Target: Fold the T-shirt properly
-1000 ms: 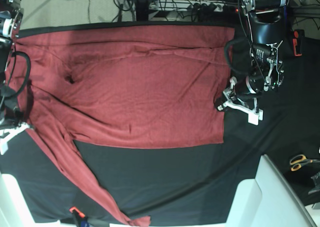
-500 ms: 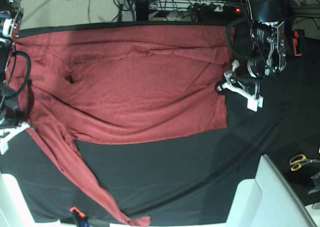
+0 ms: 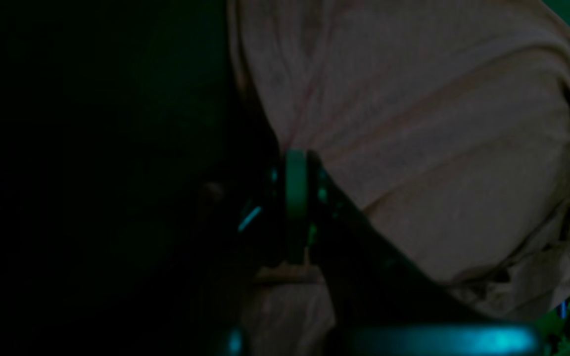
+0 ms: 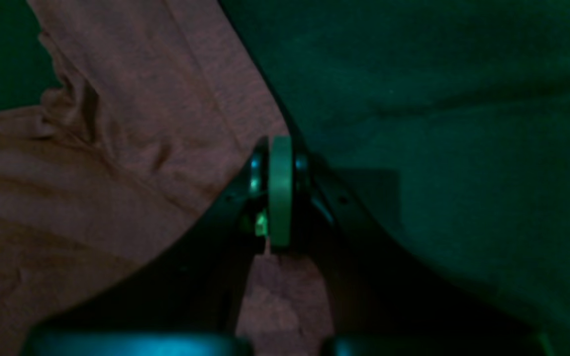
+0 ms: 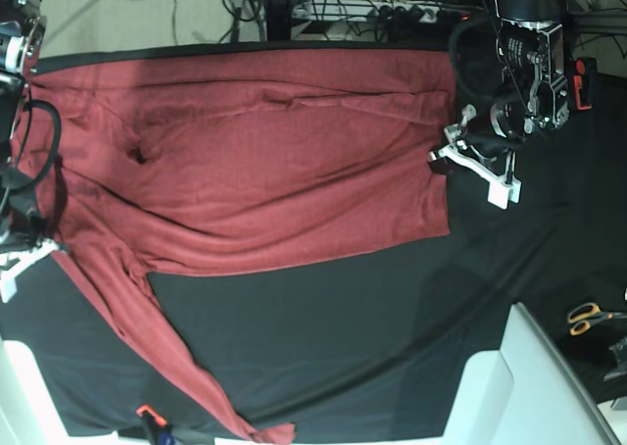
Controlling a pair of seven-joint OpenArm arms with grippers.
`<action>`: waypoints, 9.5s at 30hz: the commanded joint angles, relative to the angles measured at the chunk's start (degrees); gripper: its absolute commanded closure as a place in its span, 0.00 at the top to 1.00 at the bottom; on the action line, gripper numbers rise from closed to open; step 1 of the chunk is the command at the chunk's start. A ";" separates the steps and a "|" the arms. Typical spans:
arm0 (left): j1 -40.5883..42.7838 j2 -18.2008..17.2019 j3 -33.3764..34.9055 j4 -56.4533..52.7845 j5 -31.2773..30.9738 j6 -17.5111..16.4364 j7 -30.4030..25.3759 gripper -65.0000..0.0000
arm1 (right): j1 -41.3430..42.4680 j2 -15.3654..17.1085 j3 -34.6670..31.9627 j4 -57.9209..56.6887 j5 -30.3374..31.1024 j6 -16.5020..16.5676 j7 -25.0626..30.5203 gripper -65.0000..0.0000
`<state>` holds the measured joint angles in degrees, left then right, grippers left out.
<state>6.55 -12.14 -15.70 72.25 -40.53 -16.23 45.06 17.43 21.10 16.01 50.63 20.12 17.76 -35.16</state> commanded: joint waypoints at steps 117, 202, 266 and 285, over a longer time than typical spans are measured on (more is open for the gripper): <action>-21.45 -2.23 3.79 -8.82 -0.65 -0.17 1.67 0.00 | -2.44 1.89 0.12 6.12 0.23 0.13 6.89 0.00; 2.99 -2.50 3.18 10.35 -1.09 -0.52 3.25 0.00 | -21.43 3.20 10.67 14.38 0.58 0.48 1.53 0.00; 2.55 -2.50 3.18 9.91 -1.09 -0.52 3.25 0.00 | -15.54 1.80 5.92 9.28 0.23 0.57 3.90 0.00; 2.46 -2.50 3.35 10.35 -1.09 -0.52 3.25 0.00 | -20.82 1.89 6.63 17.46 0.32 0.22 1.44 0.00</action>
<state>9.54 -13.98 -12.21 81.38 -40.71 -16.45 48.95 -3.75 21.76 22.11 67.02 20.32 17.93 -34.52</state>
